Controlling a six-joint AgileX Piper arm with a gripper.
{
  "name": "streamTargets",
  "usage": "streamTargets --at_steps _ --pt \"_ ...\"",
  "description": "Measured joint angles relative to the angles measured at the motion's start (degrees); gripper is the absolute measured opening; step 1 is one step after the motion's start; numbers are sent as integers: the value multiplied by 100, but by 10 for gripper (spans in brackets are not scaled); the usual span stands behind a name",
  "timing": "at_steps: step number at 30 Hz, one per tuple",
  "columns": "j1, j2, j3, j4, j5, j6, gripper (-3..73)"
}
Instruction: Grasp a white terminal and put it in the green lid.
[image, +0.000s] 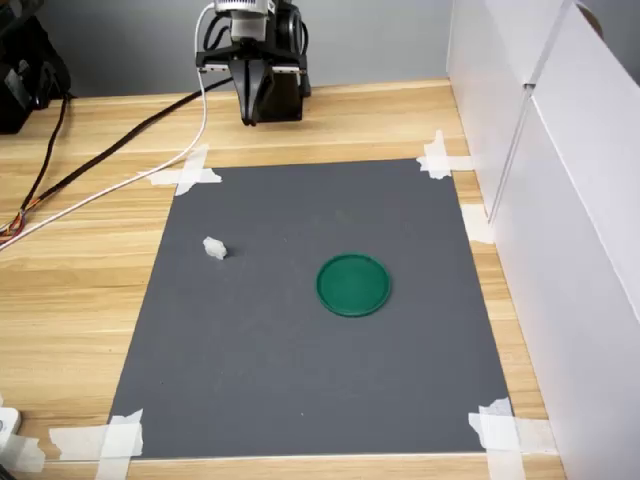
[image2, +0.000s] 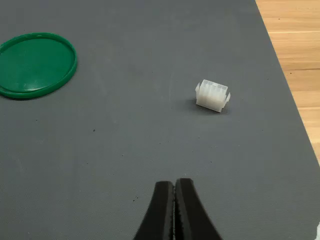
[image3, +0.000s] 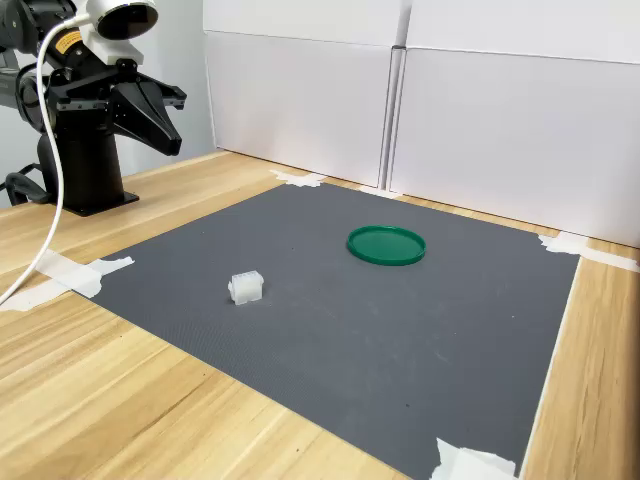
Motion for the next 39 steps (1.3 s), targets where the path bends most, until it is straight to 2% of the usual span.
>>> streamTargets --at_steps 20,31,35,39 --pt "0 127 -136 0 6 0 -21" --pt "0 2247 -1643 0 280 -176 -21" --pt "0 3668 -2803 0 750 -304 -21" --pt "0 4670 -3466 0 1127 -599 -21"
